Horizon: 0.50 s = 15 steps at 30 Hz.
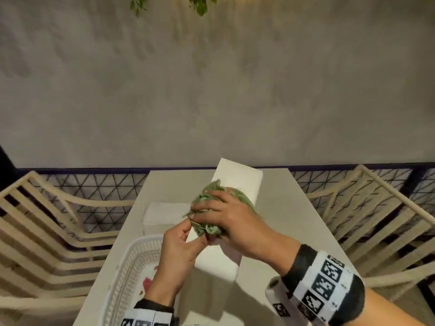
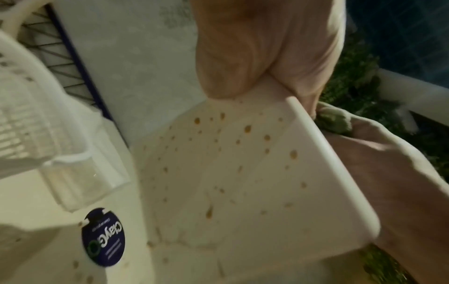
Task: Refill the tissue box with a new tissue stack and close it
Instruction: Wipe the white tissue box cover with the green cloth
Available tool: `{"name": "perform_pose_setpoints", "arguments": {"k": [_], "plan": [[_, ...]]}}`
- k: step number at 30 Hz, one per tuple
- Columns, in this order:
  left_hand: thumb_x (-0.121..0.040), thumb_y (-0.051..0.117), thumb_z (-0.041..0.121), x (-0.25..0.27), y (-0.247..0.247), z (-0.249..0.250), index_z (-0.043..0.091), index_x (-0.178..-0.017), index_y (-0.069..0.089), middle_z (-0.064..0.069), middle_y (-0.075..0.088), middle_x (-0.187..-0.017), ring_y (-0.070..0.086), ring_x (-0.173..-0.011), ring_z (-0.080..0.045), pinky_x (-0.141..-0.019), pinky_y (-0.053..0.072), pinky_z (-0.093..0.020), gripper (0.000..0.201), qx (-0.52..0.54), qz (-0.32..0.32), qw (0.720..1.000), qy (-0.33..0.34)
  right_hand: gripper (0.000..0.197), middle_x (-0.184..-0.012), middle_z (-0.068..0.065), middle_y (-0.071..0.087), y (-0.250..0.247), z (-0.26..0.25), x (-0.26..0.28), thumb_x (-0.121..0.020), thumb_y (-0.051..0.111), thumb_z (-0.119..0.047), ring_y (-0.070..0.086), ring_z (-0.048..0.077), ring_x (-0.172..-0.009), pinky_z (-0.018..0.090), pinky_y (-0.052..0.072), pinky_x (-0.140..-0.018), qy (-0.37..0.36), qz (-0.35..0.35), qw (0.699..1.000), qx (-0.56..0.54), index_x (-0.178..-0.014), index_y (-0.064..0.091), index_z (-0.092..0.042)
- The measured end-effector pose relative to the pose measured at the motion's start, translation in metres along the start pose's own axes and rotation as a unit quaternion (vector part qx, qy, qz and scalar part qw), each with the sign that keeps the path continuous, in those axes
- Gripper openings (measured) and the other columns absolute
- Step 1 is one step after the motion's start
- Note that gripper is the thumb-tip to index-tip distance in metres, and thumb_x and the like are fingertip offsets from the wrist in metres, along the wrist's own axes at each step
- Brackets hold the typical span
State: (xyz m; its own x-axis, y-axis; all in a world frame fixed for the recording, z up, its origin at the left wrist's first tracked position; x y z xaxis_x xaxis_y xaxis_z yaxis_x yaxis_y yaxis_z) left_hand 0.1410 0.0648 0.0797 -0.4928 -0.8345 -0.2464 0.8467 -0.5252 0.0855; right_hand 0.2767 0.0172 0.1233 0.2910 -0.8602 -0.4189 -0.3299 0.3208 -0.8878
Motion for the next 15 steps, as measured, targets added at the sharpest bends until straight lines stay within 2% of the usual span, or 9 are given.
{"name": "perform_pose_setpoints", "arguments": {"k": [1, 3, 5, 7, 8, 10, 12, 13, 15], "plan": [[-0.060, 0.079, 0.028, 0.000, -0.002, -0.002, 0.020, -0.090, 0.074, -0.002, 0.077, -0.089, 0.069, -0.085, -0.014, -0.074, 0.054, -0.026, 0.031, -0.005, -0.010, 1.000, -0.001, 0.050, -0.120, 0.002, 0.065, -0.003, 0.005, 0.000, -0.061, 0.071, -0.007, 0.052, 0.030, -0.115, 0.040, 0.036, -0.100, -0.001, 0.003, 1.000, -0.009, -0.109, 0.069, -0.018], [-0.061, 0.078, 0.025, 0.003, -0.006, -0.005, 0.016, -0.087, 0.075, -0.005, 0.077, -0.086, 0.070, -0.078, -0.017, -0.064, 0.053, -0.025, 0.027, -0.006, -0.031, 0.999, -0.021, 0.050, -0.120, 0.002, 0.065, -0.014, 0.026, -0.008, -0.063, 0.067, 0.004, 0.053, 0.028, -0.113, 0.036, 0.038, -0.101, 0.049, 0.042, 0.998, 0.001, -0.109, 0.070, -0.017], [-0.059, 0.078, 0.032, 0.004, -0.012, -0.005, 0.014, -0.086, 0.076, -0.007, 0.077, -0.085, 0.071, -0.075, -0.019, -0.063, 0.052, -0.028, 0.033, -0.008, -0.062, 0.998, -0.023, 0.048, -0.121, 0.002, 0.064, -0.034, 0.047, -0.011, -0.070, 0.062, 0.010, 0.053, 0.025, -0.113, 0.022, 0.034, -0.094, 0.149, 0.045, 0.988, 0.014, -0.111, 0.069, -0.015], [-0.056, 0.077, 0.038, 0.006, -0.020, -0.003, 0.016, -0.087, 0.077, -0.009, 0.077, -0.086, 0.070, -0.075, -0.020, -0.065, 0.052, -0.032, 0.038, -0.007, -0.094, 0.995, -0.023, 0.034, -0.110, -0.005, 0.068, -0.053, 0.059, -0.003, -0.084, 0.060, 0.004, 0.059, 0.013, -0.102, 0.013, 0.034, -0.083, 0.245, 0.027, 0.966, -0.077, -0.109, 0.068, -0.018], [-0.055, 0.078, 0.040, 0.007, -0.025, -0.001, 0.018, -0.087, 0.077, -0.010, 0.077, -0.086, 0.070, -0.074, -0.019, -0.064, 0.052, -0.031, 0.040, 0.002, -0.110, 0.994, -0.026, 0.026, -0.100, -0.011, 0.070, -0.061, 0.062, 0.005, -0.089, 0.058, -0.002, 0.062, 0.006, -0.093, 0.014, 0.039, -0.081, 0.276, 0.022, 0.943, -0.186, -0.107, 0.067, -0.020], [-0.049, 0.083, 0.047, 0.008, -0.036, -0.002, 0.018, -0.087, 0.078, -0.010, 0.077, -0.084, 0.070, -0.073, -0.018, -0.061, 0.052, -0.026, 0.049, 0.023, -0.138, 0.990, -0.027, 0.023, -0.091, -0.013, 0.072, -0.070, 0.065, 0.023, -0.091, 0.054, -0.008, 0.065, 0.003, -0.086, 0.017, 0.048, -0.074, 0.300, 0.038, 0.867, -0.396, -0.109, 0.064, -0.019], [-0.048, 0.083, 0.046, 0.005, -0.044, -0.002, 0.014, -0.087, 0.078, -0.010, 0.076, -0.082, 0.069, -0.071, -0.016, -0.059, 0.052, -0.022, 0.051, 0.028, -0.155, 0.987, -0.024, 0.030, -0.096, -0.007, 0.073, -0.074, 0.068, 0.037, -0.085, 0.059, -0.016, 0.066, 0.009, -0.091, 0.020, 0.052, -0.075, 0.286, 0.045, 0.819, -0.496, -0.115, 0.060, -0.016], [-0.049, 0.082, 0.043, 0.003, -0.046, -0.005, 0.013, -0.087, 0.078, -0.011, 0.076, -0.082, 0.069, -0.071, -0.016, -0.059, 0.052, -0.022, 0.048, 0.033, -0.169, 0.985, -0.025, 0.034, -0.100, -0.003, 0.071, -0.073, 0.069, 0.041, -0.081, 0.065, -0.023, 0.065, 0.013, -0.094, 0.023, 0.052, -0.077, 0.265, 0.037, 0.818, -0.509, -0.113, 0.062, -0.016], [-0.048, 0.083, 0.041, 0.001, -0.045, -0.013, 0.009, -0.086, 0.077, -0.009, 0.075, -0.079, 0.068, -0.068, -0.015, -0.058, 0.051, -0.020, 0.050, 0.035, -0.191, 0.980, -0.036, 0.041, -0.100, 0.001, 0.068, -0.074, 0.069, 0.044, -0.069, 0.078, -0.038, 0.063, 0.018, -0.095, 0.029, 0.051, -0.082, 0.238, 0.020, 0.840, -0.486, -0.105, 0.066, -0.022]]}}
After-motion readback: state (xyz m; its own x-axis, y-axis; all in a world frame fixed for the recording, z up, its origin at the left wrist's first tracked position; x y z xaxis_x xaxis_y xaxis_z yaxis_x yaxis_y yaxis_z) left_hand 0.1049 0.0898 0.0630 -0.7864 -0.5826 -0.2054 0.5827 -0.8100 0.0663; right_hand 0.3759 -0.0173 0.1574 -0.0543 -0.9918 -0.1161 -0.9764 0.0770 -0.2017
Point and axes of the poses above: each hand's wrist, its own x-axis away from the middle knuckle, its own y-axis out of the palm, z = x × y, the point moved 1 cm from there along -x, towards the middle knuckle
